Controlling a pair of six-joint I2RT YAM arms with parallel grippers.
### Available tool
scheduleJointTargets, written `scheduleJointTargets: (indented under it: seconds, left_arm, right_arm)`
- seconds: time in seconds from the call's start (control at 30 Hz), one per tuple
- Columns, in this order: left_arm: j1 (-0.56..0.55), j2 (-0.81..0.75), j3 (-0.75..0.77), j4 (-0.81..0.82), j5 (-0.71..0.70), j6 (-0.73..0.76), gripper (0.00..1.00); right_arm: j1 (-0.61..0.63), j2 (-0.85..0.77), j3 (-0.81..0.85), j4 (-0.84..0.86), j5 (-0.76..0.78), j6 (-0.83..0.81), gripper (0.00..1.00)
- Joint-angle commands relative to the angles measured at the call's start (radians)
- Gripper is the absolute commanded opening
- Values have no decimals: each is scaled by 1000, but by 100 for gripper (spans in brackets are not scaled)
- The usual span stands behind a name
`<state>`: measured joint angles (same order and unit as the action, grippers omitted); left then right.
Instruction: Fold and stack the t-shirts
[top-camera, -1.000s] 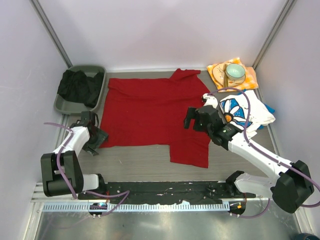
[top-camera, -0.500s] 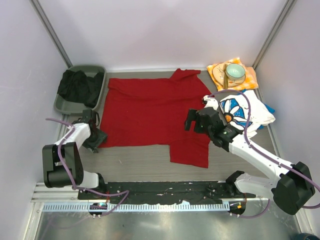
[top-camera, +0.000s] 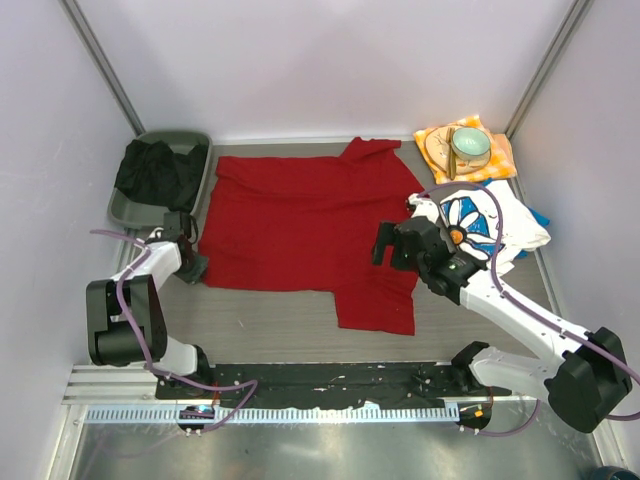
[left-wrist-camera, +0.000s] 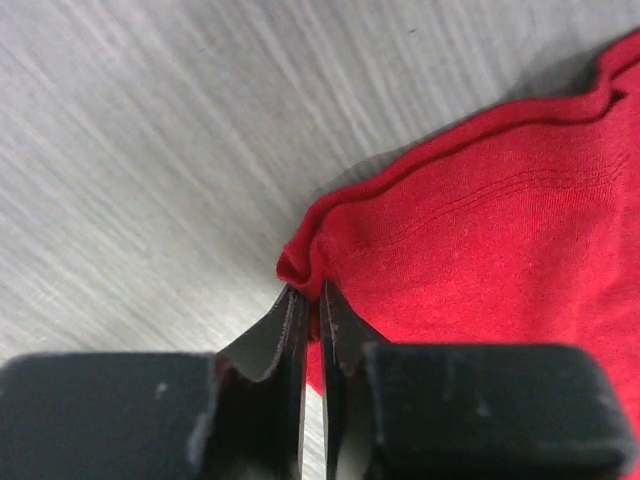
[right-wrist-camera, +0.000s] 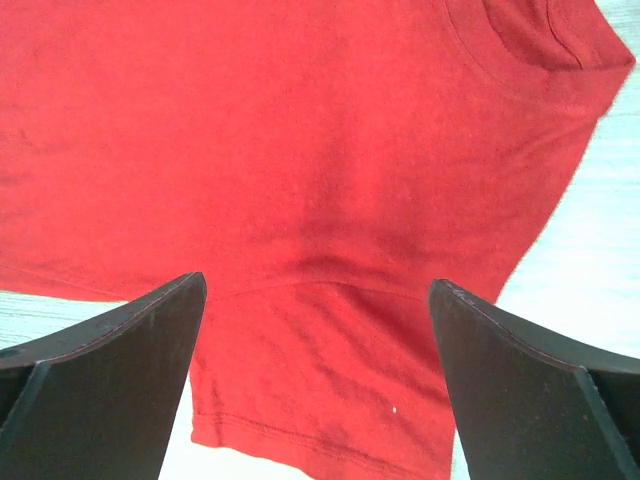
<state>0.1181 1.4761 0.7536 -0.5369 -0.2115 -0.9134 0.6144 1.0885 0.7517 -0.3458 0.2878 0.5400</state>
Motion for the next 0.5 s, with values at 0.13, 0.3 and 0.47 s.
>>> scheduleJointTargets:
  seconds: [0.13,0.3,0.47]
  left_arm:
    - [0,-3,-76,117,96,-38,0]
    - [2,-80,-82,118,129,-39,0]
    - [-14,-120,-96,143,153,-48,0]
  right_arm:
    - [4,-2,64,-241,-41,70,100]
    - [7,-81,-34,-311,-133,155,99]
    - [10,-154,-107,-389,-180,218,96]
